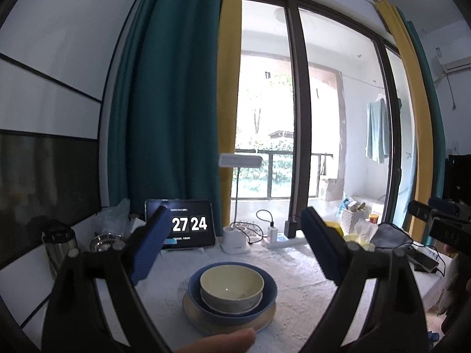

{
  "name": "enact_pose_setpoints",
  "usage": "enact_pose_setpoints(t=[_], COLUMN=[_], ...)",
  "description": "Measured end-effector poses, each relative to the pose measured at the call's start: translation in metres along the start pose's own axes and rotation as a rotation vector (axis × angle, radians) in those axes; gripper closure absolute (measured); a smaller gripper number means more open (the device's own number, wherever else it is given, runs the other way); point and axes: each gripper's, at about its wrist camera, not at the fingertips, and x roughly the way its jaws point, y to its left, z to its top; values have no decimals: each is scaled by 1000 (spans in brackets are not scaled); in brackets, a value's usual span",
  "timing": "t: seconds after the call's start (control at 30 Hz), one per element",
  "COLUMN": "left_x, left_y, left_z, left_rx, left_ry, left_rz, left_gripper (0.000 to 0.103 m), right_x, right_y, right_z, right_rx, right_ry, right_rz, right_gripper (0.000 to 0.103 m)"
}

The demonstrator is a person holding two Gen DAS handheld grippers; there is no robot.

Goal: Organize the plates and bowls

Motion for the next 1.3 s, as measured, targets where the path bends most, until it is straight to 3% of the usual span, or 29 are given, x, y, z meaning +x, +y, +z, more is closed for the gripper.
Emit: enact_pose_setpoints(t=[0.2,0.5,1.3], left_x=[6,21,18], left_y=[1,4,3], left_z=[-5,-24,-23], left_rx=[-7,-29,-29], left_ry=[38,171,169], left_rz=[1,-2,-8], left_gripper=[13,13,13], right_x=[5,23,26], right_y=[-1,0,2], right_z=[-4,-25,-26], right_rx=[8,-2,1], right_ry=[23,131,135], right_rz=[2,1,7], right_gripper=[33,33,33])
